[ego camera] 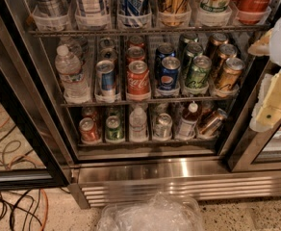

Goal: Pick water bottle from middle shelf of fridge

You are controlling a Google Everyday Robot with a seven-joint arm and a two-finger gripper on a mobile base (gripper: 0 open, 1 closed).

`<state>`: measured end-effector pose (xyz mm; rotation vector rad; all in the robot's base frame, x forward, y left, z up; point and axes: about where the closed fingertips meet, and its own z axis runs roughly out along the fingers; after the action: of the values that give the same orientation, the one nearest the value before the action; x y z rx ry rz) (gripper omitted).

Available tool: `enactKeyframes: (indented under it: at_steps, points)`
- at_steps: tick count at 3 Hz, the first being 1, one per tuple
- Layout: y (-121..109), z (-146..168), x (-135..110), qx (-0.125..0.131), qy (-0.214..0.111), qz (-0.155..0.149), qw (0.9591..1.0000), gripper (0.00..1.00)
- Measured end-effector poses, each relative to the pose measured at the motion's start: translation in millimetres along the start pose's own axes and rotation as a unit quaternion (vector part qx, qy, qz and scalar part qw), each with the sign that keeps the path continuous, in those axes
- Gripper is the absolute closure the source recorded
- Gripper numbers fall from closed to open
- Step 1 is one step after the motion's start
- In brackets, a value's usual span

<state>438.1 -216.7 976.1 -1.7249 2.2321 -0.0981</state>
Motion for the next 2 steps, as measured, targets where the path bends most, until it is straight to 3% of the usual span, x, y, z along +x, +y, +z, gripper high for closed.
enactKeyframes:
  at_steps: [2]
  points:
    - [2,7,-10,-0.005,-0.011,0.002,0.9999,0.0]
